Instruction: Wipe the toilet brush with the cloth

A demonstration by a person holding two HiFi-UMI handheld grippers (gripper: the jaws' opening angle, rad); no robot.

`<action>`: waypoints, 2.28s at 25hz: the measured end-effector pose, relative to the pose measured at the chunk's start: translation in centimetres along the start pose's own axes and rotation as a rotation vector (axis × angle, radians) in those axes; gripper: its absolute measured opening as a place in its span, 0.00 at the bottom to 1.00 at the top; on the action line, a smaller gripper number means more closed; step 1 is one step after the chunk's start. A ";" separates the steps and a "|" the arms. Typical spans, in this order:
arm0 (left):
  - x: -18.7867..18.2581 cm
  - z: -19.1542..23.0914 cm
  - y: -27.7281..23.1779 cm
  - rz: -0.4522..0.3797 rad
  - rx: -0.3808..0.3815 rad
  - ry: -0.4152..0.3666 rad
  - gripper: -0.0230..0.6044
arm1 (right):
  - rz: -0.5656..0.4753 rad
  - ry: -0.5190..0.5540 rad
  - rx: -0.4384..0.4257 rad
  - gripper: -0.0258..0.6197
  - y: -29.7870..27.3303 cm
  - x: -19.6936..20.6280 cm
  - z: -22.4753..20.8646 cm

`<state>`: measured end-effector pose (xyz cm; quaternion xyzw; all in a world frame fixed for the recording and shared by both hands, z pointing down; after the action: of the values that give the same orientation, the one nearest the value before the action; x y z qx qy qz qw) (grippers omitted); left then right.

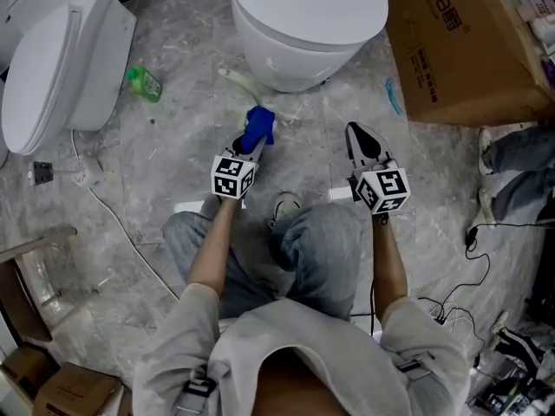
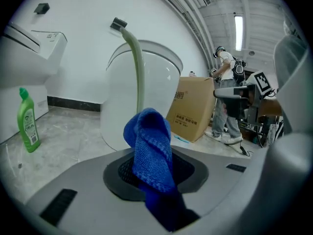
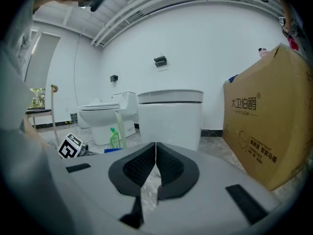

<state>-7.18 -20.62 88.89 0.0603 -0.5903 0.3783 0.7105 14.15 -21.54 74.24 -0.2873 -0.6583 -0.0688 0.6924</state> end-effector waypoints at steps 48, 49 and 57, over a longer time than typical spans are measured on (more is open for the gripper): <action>-9.3 -1.2 1.1 -0.159 0.029 0.127 0.22 | 0.008 -0.029 -0.013 0.09 1.5 1.9 1.2; -8.8 -1.2 0.8 -0.145 0.030 0.126 0.22 | 0.010 -0.029 -0.011 0.09 1.5 1.9 1.1; -5.0 -1.1 -1.2 -0.040 0.041 0.132 0.22 | 0.021 -0.038 -0.004 0.09 1.4 2.5 0.2</action>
<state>-5.64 -23.22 84.63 0.0614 -0.5328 0.3792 0.7540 14.92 -19.53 76.19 -0.2968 -0.6680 -0.0574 0.6800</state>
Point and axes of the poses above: the fingertips, and each gripper's own axes: y backward along the fingers, z to its left, x out of its underside, the point moved 2 cm from there along y, backward along the fingers, and after that the axes turned 4 degrees about x, right-handed, at the moved point
